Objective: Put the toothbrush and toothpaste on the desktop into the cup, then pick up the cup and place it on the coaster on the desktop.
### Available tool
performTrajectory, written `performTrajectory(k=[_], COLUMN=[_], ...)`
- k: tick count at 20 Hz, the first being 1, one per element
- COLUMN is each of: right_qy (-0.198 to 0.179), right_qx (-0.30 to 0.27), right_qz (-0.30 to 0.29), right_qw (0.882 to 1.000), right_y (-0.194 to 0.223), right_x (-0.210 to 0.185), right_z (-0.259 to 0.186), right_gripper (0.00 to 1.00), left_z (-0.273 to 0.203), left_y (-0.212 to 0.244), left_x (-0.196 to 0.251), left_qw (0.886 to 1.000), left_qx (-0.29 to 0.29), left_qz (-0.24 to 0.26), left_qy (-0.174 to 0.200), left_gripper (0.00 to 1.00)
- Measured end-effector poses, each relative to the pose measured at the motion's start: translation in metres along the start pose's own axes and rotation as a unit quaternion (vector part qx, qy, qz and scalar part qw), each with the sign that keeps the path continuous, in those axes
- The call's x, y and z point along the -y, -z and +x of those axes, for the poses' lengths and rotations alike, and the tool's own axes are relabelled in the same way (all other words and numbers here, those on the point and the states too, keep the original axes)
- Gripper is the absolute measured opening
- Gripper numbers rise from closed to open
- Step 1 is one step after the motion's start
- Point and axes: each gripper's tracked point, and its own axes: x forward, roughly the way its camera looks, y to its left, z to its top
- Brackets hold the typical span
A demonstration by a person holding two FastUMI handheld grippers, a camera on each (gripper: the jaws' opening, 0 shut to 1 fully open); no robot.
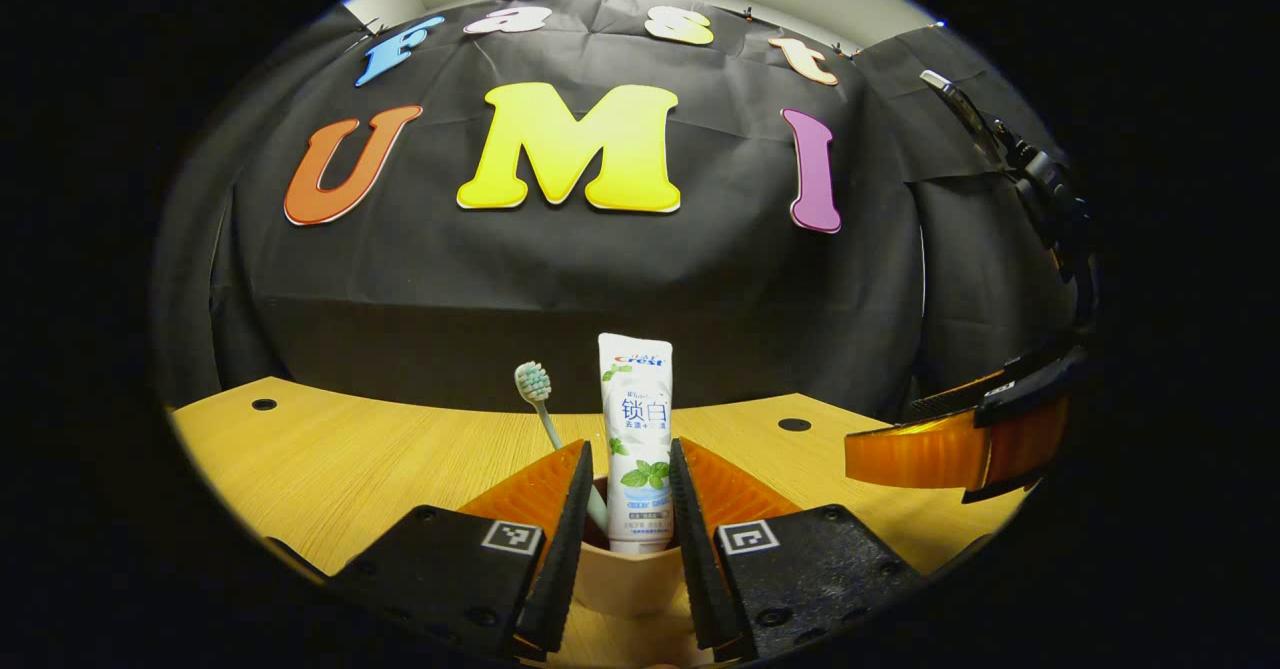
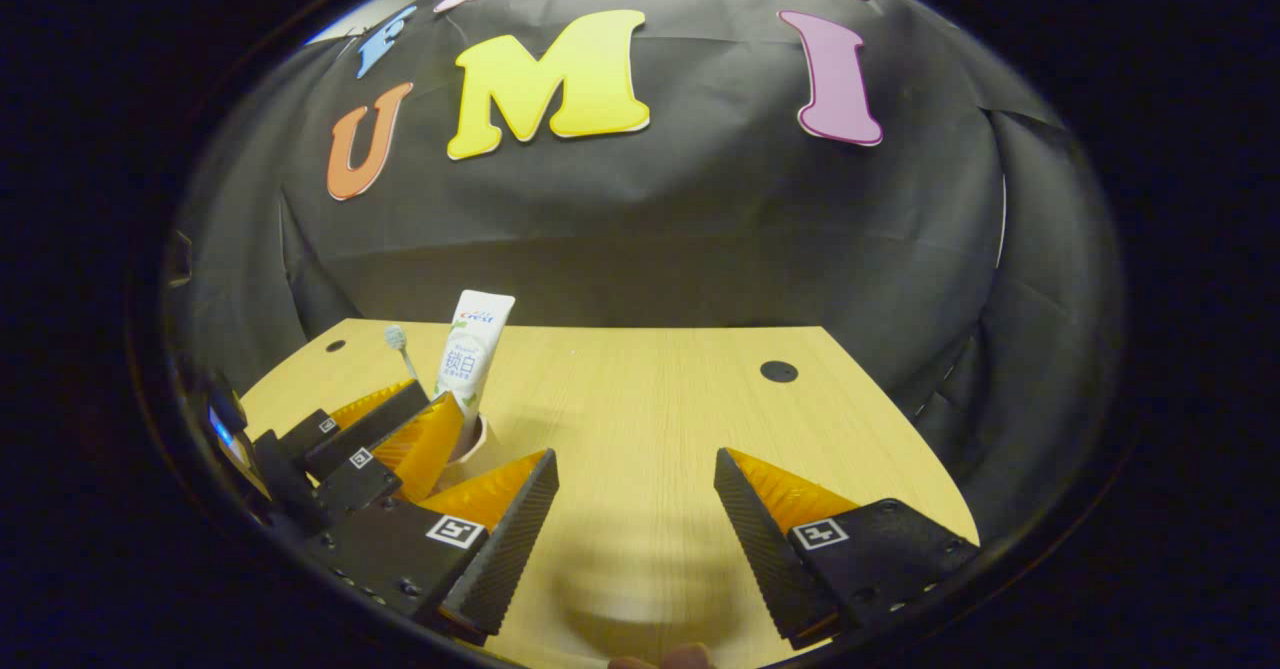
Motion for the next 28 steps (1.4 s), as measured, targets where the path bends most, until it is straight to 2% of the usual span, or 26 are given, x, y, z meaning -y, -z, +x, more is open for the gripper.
performTrajectory(k=[1, 3, 4, 6, 7, 8, 10, 13, 16, 18, 21, 28], right_qy=[-0.002, -0.006, -0.009, -0.015, -0.019, -0.023, -0.035, -0.035, -0.032, -0.044, -0.055, -0.051], right_qx=[-0.001, -0.005, -0.009, -0.021, -0.033, -0.039, -0.056, -0.097, -0.149, -0.199, -0.269, -0.379], right_qz=[-0.001, -0.002, -0.005, -0.012, -0.015, -0.013, -0.005, -0.025, -0.035, -0.044, -0.060, -0.085], right_qw=[1.000, 1.000, 1.000, 1.000, 0.999, 0.999, 0.998, 0.994, 0.988, 0.978, 0.960, 0.920], right_y=[-0.002, -0.006, -0.008, -0.014, -0.017, -0.021, -0.029, -0.036, -0.028, -0.011, 0.014, 0.055], right_x=[-0.002, -0.008, -0.012, -0.022, -0.029, -0.036, -0.052, -0.068, -0.085, -0.100, -0.115, -0.116], right_z=[-0.002, -0.010, -0.014, -0.022, -0.026, -0.031, -0.038, -0.040, -0.032, -0.031, -0.030, -0.004], right_gripper=[0.98, 0.96, 0.96, 0.98, 0.98, 0.95, 0.95, 0.97, 0.96, 0.98, 0.96, 0.95], left_z=[-0.006, -0.019, -0.029, -0.050, -0.061, -0.074, -0.098, -0.131, -0.148, -0.158, -0.174, -0.202], left_y=[-0.006, -0.021, -0.033, -0.050, -0.057, -0.066, -0.082, -0.113, -0.144, -0.158, -0.172, -0.159], left_x=[-0.001, -0.006, -0.012, -0.023, -0.028, -0.035, -0.048, -0.070, -0.103, -0.124, -0.148, -0.193], left_qw=[1.000, 1.000, 1.000, 1.000, 0.999, 0.999, 0.997, 0.994, 0.993, 0.991, 0.988, 0.975], left_qx=[0.000, 0.000, 0.000, -0.010, -0.019, -0.026, -0.047, -0.061, -0.042, -0.035, -0.028, -0.048], left_qz=[-0.004, -0.009, -0.006, 0.000, -0.003, -0.008, -0.025, -0.046, -0.024, -0.012, -0.013, -0.033], left_qy=[0.002, -0.003, -0.010, -0.023, -0.029, -0.038, -0.053, -0.080, -0.111, -0.128, -0.150, -0.214], left_gripper=[0.53, 0.66, 0.86, 0.81, 0.92, 0.94, 0.94, 0.94, 0.94, 0.94, 0.94, 0.95])
